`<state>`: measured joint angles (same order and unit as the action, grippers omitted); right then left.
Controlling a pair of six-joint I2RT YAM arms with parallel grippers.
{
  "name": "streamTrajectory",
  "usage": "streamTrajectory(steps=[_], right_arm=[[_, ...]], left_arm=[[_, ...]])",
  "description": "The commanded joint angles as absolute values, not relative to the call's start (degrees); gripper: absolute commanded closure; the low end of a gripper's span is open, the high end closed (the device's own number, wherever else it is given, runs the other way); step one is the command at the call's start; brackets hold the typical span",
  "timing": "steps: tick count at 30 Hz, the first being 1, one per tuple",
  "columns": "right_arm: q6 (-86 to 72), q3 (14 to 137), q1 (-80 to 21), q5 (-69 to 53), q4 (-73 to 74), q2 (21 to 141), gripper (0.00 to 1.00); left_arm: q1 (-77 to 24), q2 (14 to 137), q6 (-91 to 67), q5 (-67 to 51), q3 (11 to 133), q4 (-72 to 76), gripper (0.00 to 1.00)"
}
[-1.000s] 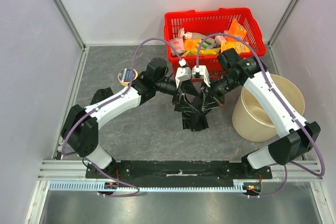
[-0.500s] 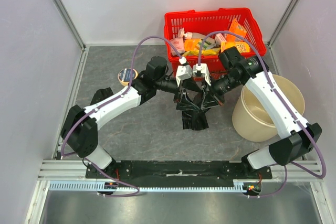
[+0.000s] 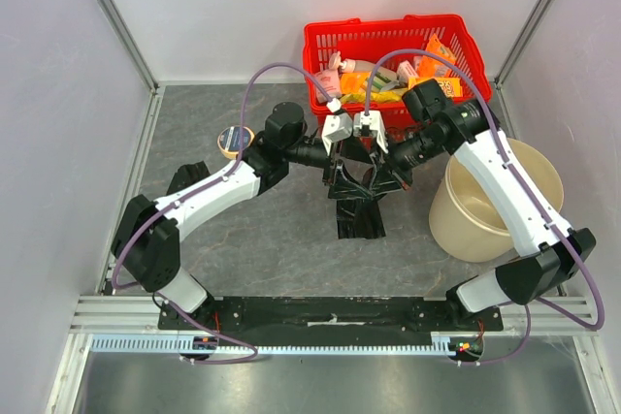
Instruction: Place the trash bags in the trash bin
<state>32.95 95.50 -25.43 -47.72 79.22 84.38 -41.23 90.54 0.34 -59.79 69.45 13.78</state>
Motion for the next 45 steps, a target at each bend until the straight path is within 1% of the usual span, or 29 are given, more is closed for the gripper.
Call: streamTrajectory(steps=[1,7,13,17,22,31,37,38,41,43,45], right_arm=[[33.8,98.3,-28.2,-48.9,83.4,84.9,1.00],[32.1,100.8,-28.2,-46.6,82.1,85.7,1.00],[31.1,103.6,-28.3,-46.1,81.2,86.6,1.00],[31.6,103.9,-28.2,-47.5,81.3,87.0,1.00],[32.7,104.8,-28.3,-50.2,81.7,88.0,1.00],[33.1,106.6,-28.8,-52.1,82.4,89.0,1.00],[33.2,106.4,-28.8,-51.9,82.5,89.2,1.00],[33.2,106.4,-28.8,-51.9,82.5,88.9,1.00],[33.2,106.5,-28.8,-51.9,82.4,89.0,1.00],[33.1,106.8,-28.8,-51.3,82.4,89.2,1.00],[33.0,106.9,-28.8,-50.8,82.4,89.3,1.00]], left_arm=[[-41.0,89.0,-6.6,-59.8,67.9,16.6,0.01],[-38.9,85.5,-9.5,-61.4,65.0,20.4,0.01],[-33.5,83.1,-18.8,-63.3,59.2,34.5,0.00],[-32.4,82.4,-18.3,-62.7,58.3,35.0,0.00],[-32.4,84.8,-21.2,-62.9,59.2,38.1,0.00],[-34.8,92.1,-26.8,-67.1,63.3,43.1,0.00],[-35.6,94.9,-33.6,-68.4,63.3,51.1,0.00],[-35.7,95.0,-33.7,-68.5,63.3,51.1,0.03],[-36.0,95.1,-34.3,-69.5,63.2,51.2,0.18],[-36.1,95.1,-34.7,-70.1,62.8,51.2,0.35],[-36.2,95.1,-35.1,-70.8,62.2,51.6,0.55]])
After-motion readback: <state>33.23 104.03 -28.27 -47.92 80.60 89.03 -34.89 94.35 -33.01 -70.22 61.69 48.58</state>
